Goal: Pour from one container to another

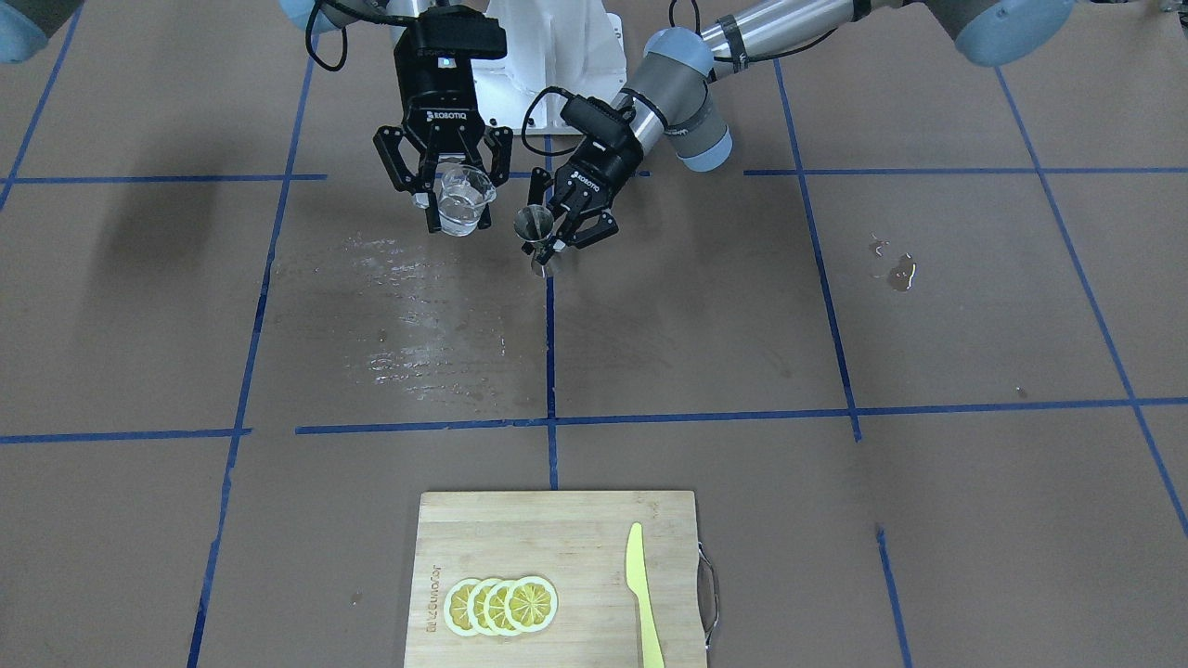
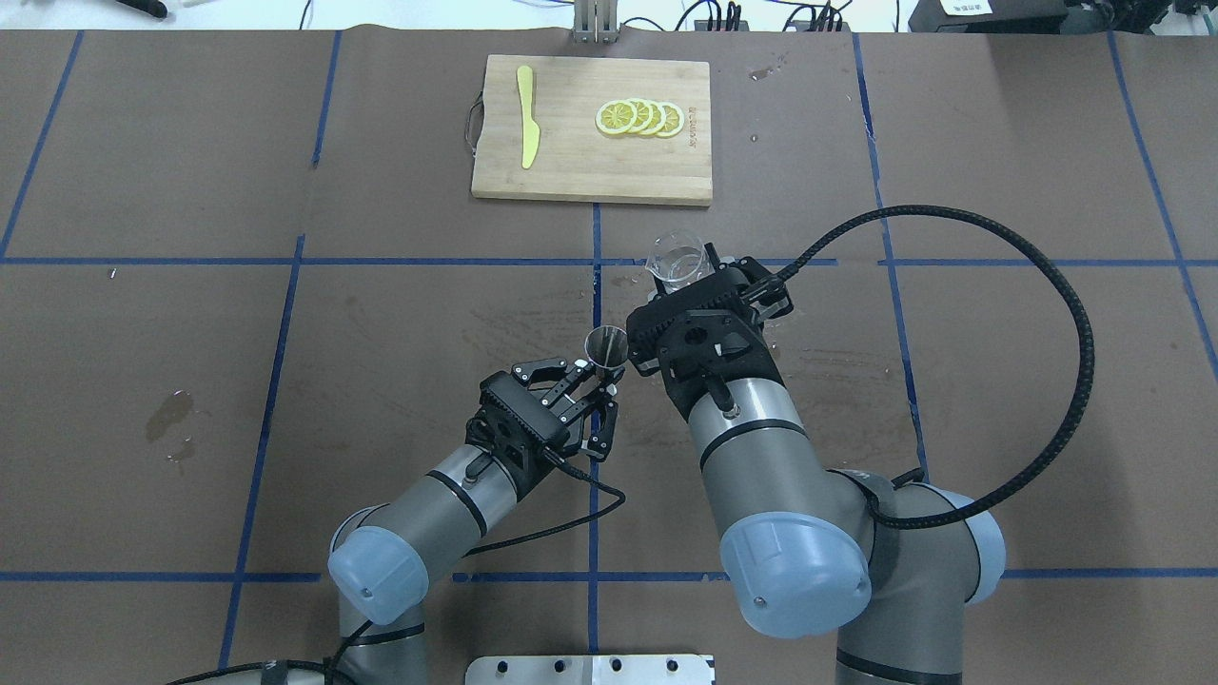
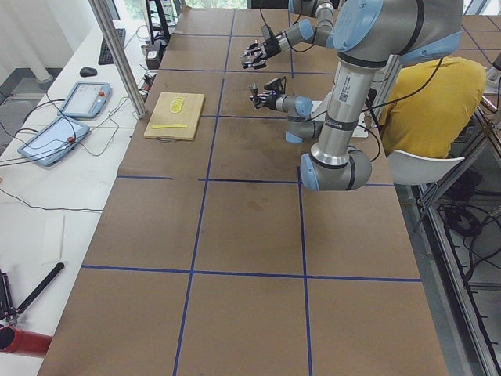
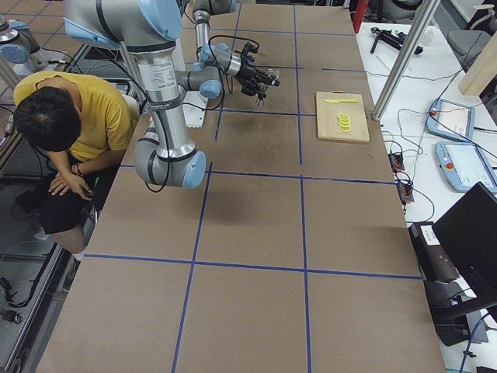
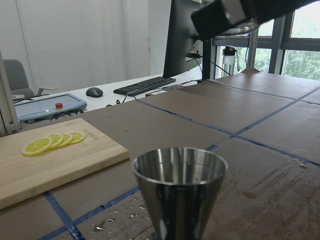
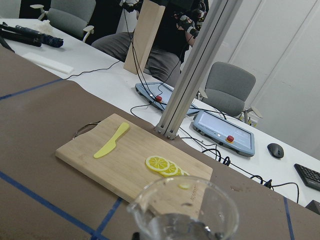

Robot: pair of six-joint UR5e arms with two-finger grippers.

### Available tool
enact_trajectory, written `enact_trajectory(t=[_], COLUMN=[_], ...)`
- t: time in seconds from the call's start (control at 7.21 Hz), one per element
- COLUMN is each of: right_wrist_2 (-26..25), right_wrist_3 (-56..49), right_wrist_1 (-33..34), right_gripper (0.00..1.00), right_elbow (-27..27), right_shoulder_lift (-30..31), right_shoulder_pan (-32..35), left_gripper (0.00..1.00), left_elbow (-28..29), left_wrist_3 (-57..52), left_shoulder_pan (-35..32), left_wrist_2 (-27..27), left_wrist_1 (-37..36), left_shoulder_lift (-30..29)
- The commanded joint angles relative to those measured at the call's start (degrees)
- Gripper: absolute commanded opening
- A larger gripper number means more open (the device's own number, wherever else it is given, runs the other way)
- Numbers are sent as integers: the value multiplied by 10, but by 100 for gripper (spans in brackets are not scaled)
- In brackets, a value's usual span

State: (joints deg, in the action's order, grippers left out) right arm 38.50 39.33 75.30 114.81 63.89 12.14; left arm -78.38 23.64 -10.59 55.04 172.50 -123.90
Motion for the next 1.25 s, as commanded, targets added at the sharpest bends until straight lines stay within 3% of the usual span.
enact_trajectory(t=[0.0, 0.56, 1.11], right_wrist_2=[31, 33, 33], right_wrist_3=[-40, -136, -202], right_wrist_1=[53, 119, 125], right_gripper=[5, 9, 11], right_elbow=[6, 16, 17], right_shoulder_lift=[-21, -34, -34], right_shoulder_pan=[-4, -5, -10], left_gripper=[0, 0, 0], left_elbow=[2, 3, 9], left_wrist_3=[0, 0, 0], left_shoulder_pan=[0, 1, 2], left_wrist_2=[-1, -6, -6], left_wrist_1=[0, 0, 0], left_shoulder_lift=[-6, -10, -15])
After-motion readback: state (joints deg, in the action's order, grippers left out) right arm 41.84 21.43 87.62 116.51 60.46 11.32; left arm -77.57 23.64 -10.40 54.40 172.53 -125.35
